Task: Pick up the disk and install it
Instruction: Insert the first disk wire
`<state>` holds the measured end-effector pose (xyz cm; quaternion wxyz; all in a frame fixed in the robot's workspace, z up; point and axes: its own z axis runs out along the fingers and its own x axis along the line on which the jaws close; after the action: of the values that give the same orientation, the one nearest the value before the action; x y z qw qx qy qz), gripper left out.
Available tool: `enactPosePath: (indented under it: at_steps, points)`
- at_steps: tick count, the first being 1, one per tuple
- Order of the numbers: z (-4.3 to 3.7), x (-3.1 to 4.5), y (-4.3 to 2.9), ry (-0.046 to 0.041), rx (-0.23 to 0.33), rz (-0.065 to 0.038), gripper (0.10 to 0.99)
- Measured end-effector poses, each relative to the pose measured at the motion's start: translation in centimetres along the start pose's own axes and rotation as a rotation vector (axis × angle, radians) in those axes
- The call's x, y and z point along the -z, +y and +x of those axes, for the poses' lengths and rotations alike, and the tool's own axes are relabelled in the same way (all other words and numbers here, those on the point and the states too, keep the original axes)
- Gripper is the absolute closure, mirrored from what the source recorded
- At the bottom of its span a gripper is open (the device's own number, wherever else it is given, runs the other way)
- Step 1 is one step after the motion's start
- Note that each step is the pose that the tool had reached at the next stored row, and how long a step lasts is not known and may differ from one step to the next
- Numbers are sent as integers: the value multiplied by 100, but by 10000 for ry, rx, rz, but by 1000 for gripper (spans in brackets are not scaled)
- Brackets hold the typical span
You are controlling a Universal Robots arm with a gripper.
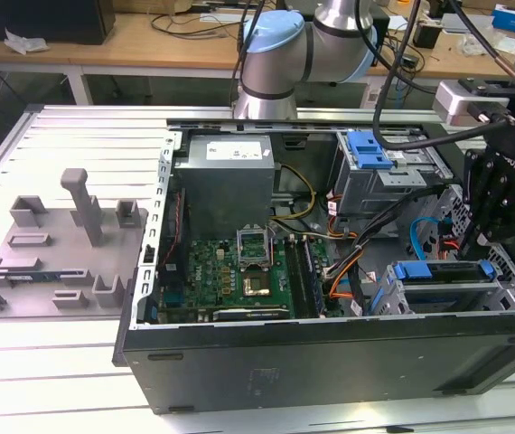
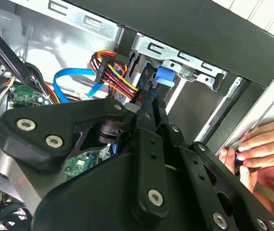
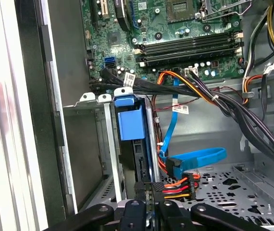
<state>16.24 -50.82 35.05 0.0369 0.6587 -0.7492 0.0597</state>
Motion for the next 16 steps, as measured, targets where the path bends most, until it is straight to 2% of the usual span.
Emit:
enactPosePath:
  at_steps: [3,6,14,16]
  points:
    - [-1,-1,0,3,1,0,918]
    - [-35,4,6,34,1,5,918]
    - [-45,5,11,261,-116,31,918]
    - [-45,5,10,273,-182,23,918]
